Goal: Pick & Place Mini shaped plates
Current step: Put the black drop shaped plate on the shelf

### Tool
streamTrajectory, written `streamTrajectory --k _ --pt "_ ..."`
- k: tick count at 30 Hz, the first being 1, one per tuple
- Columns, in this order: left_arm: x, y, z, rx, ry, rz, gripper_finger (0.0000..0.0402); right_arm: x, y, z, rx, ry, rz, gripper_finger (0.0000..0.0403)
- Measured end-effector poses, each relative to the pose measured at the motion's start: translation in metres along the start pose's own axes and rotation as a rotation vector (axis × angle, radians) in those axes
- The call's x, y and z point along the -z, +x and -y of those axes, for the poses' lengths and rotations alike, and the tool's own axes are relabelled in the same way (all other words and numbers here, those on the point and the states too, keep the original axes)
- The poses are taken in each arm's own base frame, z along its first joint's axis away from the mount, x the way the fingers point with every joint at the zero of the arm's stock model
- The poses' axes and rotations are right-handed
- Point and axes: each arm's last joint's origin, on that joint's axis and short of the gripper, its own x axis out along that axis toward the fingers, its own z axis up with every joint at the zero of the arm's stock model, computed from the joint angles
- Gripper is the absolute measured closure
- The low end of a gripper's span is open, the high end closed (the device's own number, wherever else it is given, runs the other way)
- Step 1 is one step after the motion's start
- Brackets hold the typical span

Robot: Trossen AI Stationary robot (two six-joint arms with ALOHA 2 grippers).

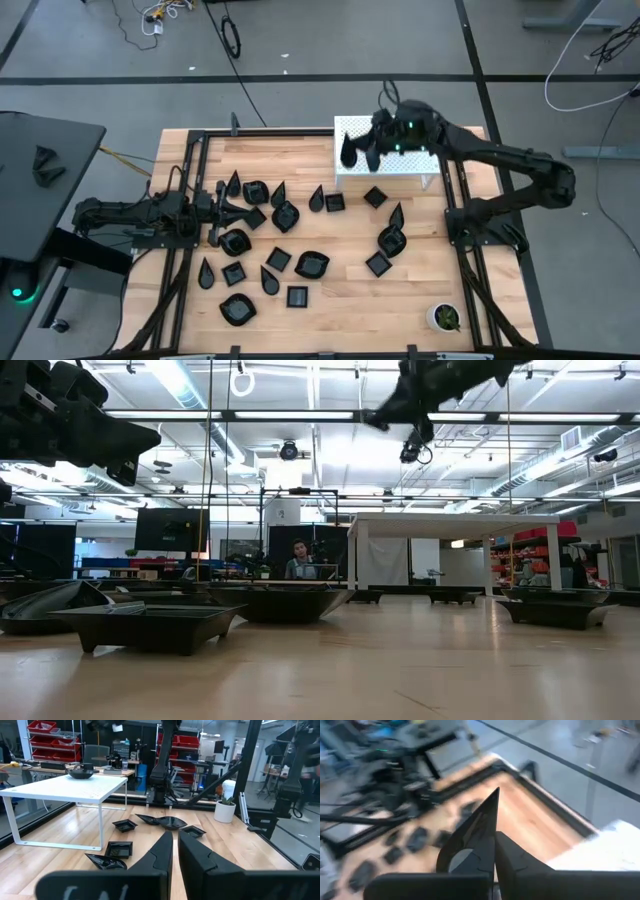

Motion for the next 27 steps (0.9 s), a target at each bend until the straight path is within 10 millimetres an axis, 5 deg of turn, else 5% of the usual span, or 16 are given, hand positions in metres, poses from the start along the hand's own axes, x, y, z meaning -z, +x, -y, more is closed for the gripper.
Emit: streamTrajectory --k 7,13,27 --pt "0.000 0.000 0.000 -0.008 0.002 0.001 0.0369 0.003 0.015 0.062 0.178 0.102 -0.043 0.0397" --pt "0.000 0.000 0.000 -0.008 0.003 0.001 0.0369 0.016 0.039 0.095 0.240 0.161 -0.115 0.0397" --pt "0.000 0.000 0.000 -0.008 0.003 0.001 0.0369 0.022 0.054 0.124 0.291 0.192 -0.098 0.0390"
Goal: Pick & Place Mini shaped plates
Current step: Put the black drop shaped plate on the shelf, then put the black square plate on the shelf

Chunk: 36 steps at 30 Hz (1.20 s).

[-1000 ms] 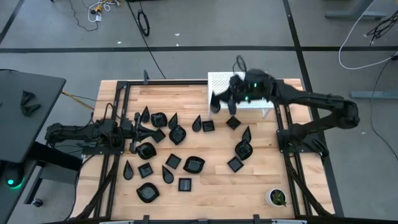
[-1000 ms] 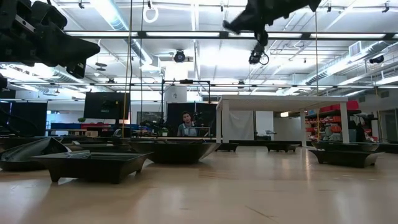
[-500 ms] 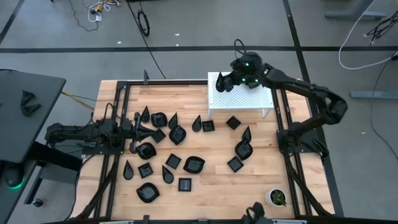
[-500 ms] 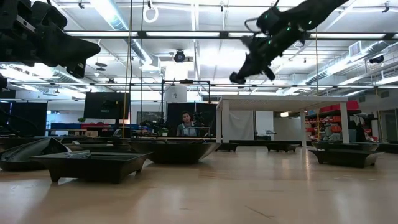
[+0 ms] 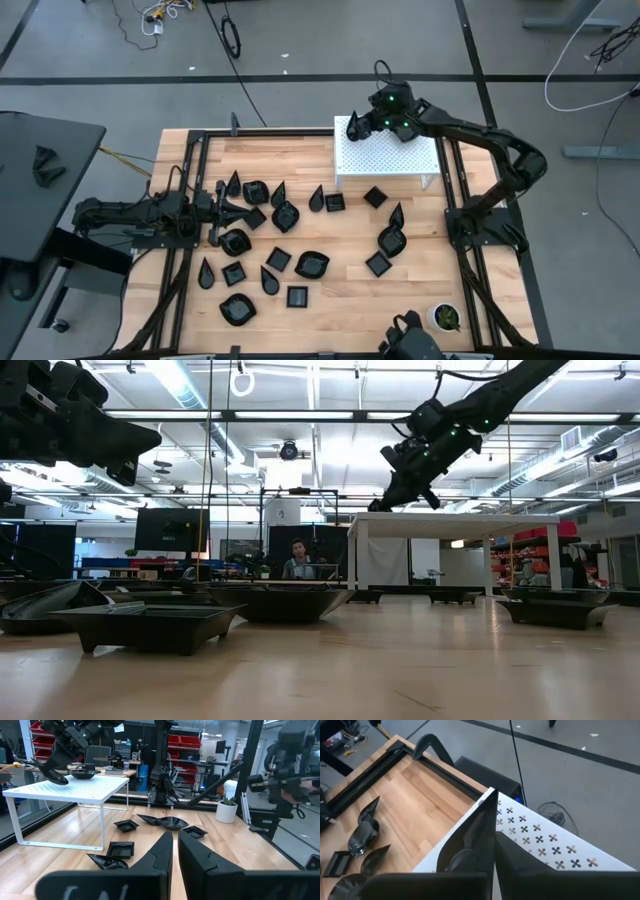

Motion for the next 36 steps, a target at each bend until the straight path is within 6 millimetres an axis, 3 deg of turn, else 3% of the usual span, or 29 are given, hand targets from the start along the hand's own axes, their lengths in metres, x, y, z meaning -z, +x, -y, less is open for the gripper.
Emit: streamTrajectory --k 16,23,30,36 --pt "0.000 0.000 0.000 0.000 -0.003 0.000 0.0369 0.003 0.000 0.003 0.093 -0.003 -0.011 0.0344" --pt "0.000 0.000 0.000 0.000 -0.003 0.000 0.0369 -0.005 -0.004 -0.003 0.109 -0.116 0.068 0.0313" --pt "0.000 0.000 0.000 0.000 -0.030 0.000 0.0369 0.003 -0.030 -0.058 -0.016 -0.332 0.069 0.0312" --pt "0.000 0.000 0.000 0.001 -0.063 -0.003 0.0369 0.037 -0.068 -0.119 -0.128 -0.523 -0.051 0.0329"
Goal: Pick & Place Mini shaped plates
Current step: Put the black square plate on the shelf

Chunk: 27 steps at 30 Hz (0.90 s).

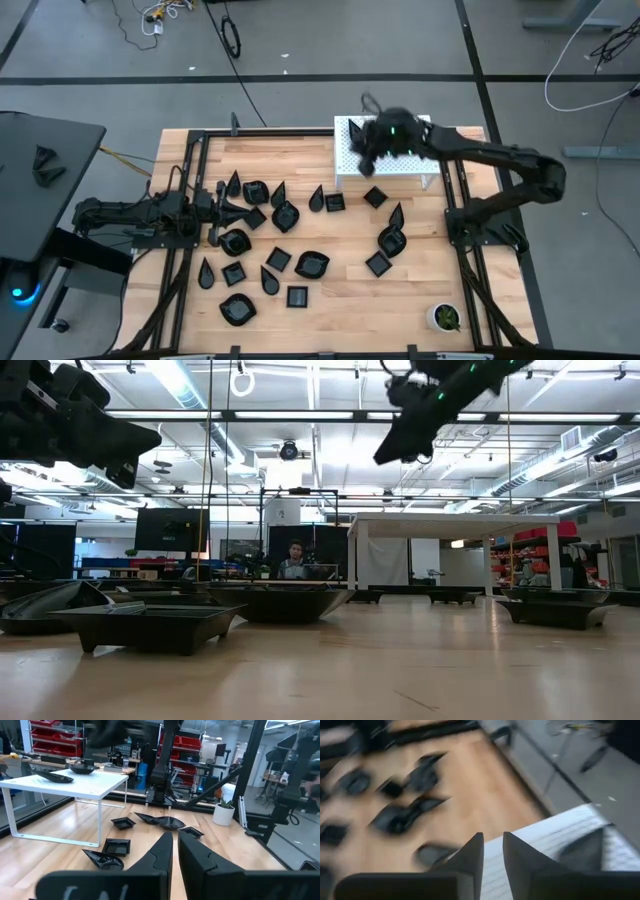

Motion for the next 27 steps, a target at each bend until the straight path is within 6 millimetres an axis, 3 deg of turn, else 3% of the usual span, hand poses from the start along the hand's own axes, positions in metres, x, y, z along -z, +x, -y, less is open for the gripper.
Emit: streamTrajectory --k 8,14,20,27 --pt "0.000 0.000 0.000 0.010 -0.012 -0.005 0.0369 0.030 -0.021 -0.074 -0.192 -0.043 -0.267 0.0347" --pt "0.000 0.000 0.000 0.010 -0.011 -0.006 0.0369 0.077 -0.016 -0.113 -0.401 -0.181 -0.413 0.0340" --pt "0.000 0.000 0.000 0.007 0.015 -0.005 0.0369 0.125 -0.004 -0.133 -0.491 -0.315 -0.414 0.0308" --pt "0.000 0.000 0.000 -0.001 0.029 -0.004 0.0369 0.152 0.021 -0.140 -0.502 -0.330 -0.416 0.0277"
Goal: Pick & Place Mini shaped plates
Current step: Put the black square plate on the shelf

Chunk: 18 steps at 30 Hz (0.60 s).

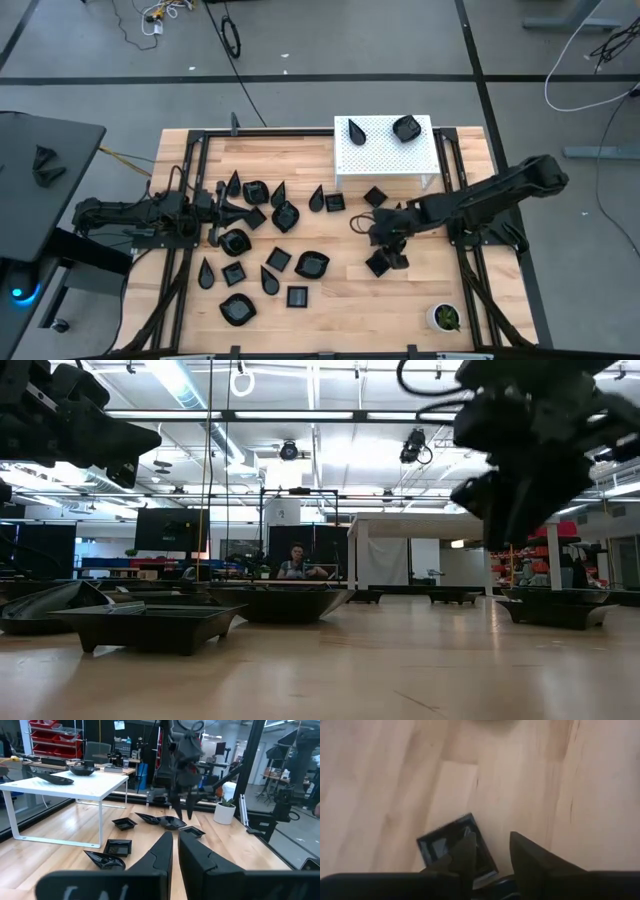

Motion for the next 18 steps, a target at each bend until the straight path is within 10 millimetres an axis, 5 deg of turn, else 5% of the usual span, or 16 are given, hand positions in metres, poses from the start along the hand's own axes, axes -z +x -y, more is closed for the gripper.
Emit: streamTrajectory --k 9,18 --pt "0.000 0.000 0.000 -0.004 0.013 0.001 0.0369 0.000 0.036 0.003 -0.076 -0.122 -0.129 0.0273" --pt "0.000 0.000 0.000 -0.001 0.007 0.001 0.0369 0.004 0.046 0.005 -0.083 -0.160 -0.164 0.0306"
